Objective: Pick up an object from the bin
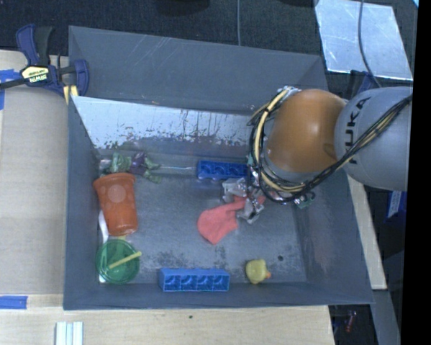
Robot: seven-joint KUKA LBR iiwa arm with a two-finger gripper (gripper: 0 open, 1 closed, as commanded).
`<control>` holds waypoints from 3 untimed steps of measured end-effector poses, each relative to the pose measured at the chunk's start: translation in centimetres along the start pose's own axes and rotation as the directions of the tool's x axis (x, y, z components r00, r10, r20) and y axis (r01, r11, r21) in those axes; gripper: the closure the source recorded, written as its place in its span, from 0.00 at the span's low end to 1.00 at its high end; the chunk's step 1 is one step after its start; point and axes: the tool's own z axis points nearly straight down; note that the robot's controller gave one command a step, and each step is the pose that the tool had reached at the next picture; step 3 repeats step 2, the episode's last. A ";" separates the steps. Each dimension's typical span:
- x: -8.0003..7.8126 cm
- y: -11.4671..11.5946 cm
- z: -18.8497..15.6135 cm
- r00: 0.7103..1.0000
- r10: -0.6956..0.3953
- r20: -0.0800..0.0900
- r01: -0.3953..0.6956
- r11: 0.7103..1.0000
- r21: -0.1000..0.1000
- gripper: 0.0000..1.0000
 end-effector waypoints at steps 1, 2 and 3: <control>-0.3 0.3 -6.8 0.999 0.032 -0.003 -0.032 0.999 -0.003 1.00; 0.6 -2.4 -6.2 0.979 -0.203 0.003 0.203 0.979 0.002 1.00; 0.6 -2.4 -6.2 0.979 -0.203 0.003 0.203 0.979 0.002 1.00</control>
Offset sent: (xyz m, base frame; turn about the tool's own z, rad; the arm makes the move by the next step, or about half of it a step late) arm 0.0109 -0.0662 0.0015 -0.6373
